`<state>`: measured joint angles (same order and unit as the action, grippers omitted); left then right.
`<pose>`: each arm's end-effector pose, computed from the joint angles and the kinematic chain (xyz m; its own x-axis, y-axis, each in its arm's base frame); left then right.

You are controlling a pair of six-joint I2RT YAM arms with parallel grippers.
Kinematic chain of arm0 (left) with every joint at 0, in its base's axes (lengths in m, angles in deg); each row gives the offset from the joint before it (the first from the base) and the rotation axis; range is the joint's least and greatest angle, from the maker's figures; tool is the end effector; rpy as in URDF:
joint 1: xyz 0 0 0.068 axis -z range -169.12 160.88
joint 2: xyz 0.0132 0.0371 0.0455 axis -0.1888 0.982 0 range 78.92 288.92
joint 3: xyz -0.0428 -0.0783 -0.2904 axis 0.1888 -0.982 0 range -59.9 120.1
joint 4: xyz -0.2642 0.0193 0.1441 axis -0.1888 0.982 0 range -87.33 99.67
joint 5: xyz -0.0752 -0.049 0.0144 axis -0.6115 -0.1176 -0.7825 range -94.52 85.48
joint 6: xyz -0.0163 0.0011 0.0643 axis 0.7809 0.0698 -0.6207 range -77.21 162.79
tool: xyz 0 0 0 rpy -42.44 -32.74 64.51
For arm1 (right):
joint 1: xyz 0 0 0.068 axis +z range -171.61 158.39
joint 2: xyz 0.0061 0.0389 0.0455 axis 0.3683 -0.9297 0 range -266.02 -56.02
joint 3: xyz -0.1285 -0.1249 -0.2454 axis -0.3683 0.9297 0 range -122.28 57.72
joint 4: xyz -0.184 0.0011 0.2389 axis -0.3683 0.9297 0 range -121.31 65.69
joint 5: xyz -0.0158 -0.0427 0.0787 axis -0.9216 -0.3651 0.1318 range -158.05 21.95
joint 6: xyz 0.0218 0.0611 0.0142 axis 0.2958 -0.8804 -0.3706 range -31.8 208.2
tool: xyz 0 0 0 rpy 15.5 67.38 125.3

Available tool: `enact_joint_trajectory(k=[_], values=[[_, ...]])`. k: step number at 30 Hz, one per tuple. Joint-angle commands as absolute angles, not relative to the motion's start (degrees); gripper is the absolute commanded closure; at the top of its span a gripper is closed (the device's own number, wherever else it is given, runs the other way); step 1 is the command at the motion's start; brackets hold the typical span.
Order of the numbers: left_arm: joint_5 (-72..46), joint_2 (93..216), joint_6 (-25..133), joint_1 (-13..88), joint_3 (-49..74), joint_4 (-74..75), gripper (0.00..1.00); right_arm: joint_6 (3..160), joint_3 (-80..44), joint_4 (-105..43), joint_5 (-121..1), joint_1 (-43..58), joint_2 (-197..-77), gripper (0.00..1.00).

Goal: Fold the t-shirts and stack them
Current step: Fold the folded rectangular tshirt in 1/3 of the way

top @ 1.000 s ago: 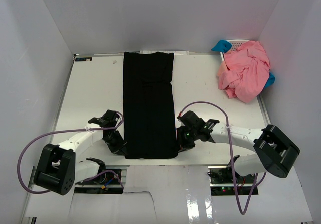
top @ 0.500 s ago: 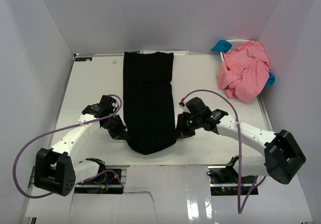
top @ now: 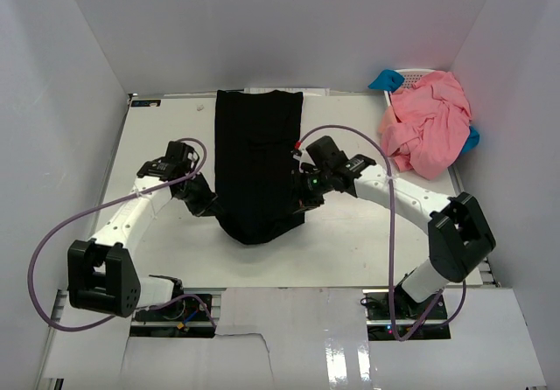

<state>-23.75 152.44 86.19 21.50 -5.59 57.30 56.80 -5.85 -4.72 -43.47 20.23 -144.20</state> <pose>0.2539 -0.0651 0.2406 -0.8674 -0.4974 0.0150 -0.4567 0.7836 -0.4211 0.2635 0.2653 0.2493 -0.9128 -0.1813 -0.3659 -0.3810 0.7007 0.6032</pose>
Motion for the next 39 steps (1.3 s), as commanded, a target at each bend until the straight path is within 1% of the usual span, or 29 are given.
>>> enact_joint_trajectory(k=[1, 10, 22, 32, 39], values=[[-22.02, 154.06, 85.15, 20.99, -0.93, 53.74, 1.0, 60.51, -12.4, -2.14, -43.17, 18.56, -146.97, 0.92], [-20.0, 164.43, 84.28, 20.38, 12.25, 50.48, 1.0, 64.46, -26.1, 2.96, -46.07, 14.6, -154.09, 0.92], [-17.09, 175.5, 82.69, 19.5, 27.45, 50.13, 1.0, 66.4, -35.78, 3.93, -48.1, 9.77, -162.0, 0.92], [-16.48, 181.13, 83.31, 19.06, 33.7, 50.92, 1.0, 67.98, -46.59, 4.81, -47.66, 7.22, -170.35, 0.92], [-16.04, 182.55, 83.75, 17.3, 34.24, 51.27, 1.0, 68.42, -53.45, 5.34, -45.55, 5.55, -176.15, 0.92]])
